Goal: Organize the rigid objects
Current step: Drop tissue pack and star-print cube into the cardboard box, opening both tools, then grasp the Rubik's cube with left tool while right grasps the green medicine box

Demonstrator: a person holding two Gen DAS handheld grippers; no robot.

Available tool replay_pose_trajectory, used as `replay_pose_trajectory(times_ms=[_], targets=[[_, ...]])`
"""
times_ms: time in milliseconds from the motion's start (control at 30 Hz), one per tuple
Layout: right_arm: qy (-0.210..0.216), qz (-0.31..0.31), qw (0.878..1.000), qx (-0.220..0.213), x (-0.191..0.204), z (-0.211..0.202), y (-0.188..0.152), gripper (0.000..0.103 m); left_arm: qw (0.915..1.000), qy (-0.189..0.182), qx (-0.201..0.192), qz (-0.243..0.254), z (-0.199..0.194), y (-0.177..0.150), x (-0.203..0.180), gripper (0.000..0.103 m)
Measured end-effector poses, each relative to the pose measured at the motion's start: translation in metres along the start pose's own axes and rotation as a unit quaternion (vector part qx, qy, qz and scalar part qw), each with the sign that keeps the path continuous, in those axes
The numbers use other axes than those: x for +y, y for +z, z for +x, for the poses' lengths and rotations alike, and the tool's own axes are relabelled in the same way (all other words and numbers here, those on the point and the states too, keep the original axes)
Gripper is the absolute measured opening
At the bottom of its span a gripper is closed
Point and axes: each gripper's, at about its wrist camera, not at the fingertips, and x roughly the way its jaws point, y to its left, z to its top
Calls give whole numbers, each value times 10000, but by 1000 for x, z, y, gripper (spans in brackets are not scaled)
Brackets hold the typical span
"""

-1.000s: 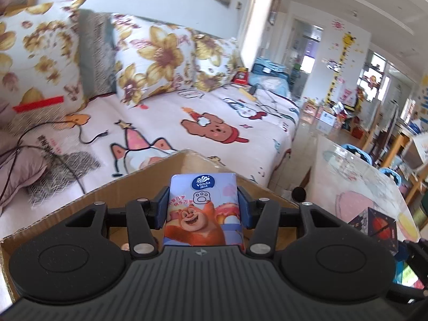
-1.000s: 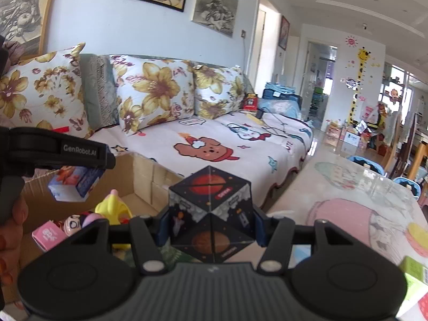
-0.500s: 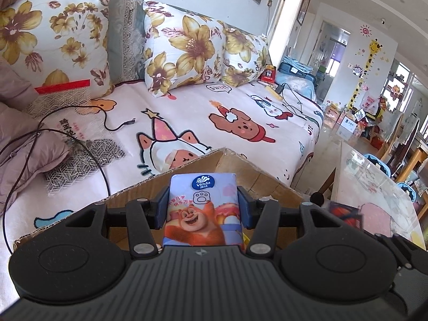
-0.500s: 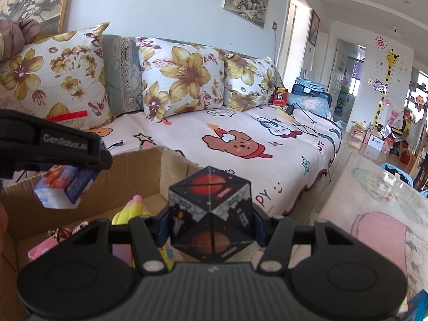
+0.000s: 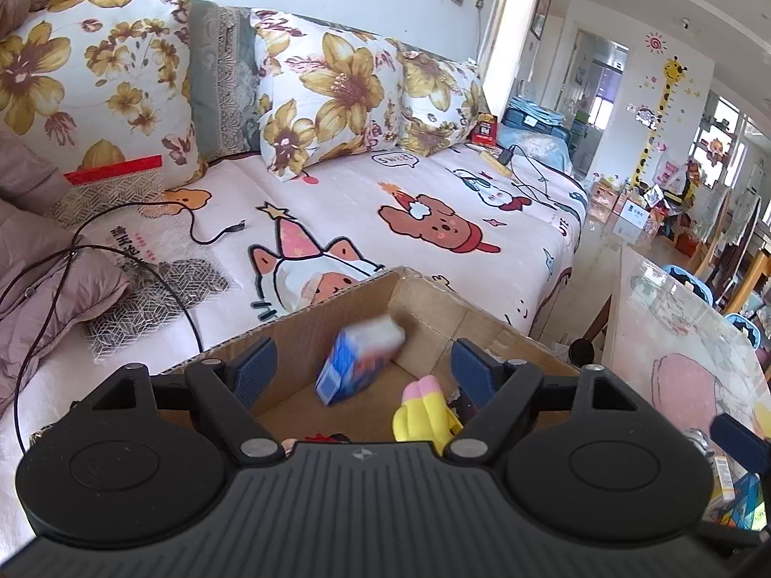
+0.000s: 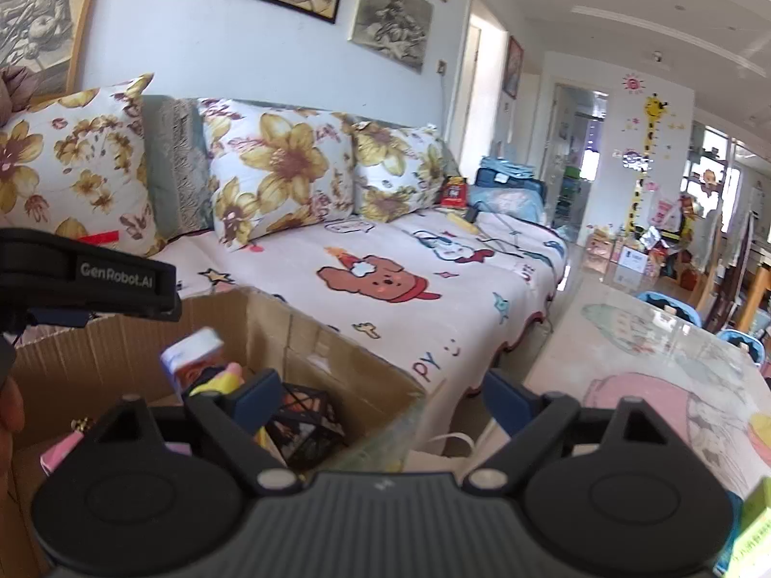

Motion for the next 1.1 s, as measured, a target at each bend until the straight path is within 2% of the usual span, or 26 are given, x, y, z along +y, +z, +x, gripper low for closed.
replay_pose_trajectory(times_ms=[233, 400, 900, 1100], targets=[[-278, 119, 9995, -24, -10, -23, -17, 96, 9987, -208, -35, 465, -1, -5, -11, 101], [-385, 155, 9991, -41, -16, -36, -28, 96, 9963, -491, -35, 703, -1, -9, -16, 103], [-642, 368, 9973, 36, -43, -65, -62, 96, 9863, -862, -34, 1407, 2, -19, -32, 103], [-812, 521, 9953, 75, -61, -72, -74, 96, 9796, -1025, -43, 1727, 2, -26, -42, 103]])
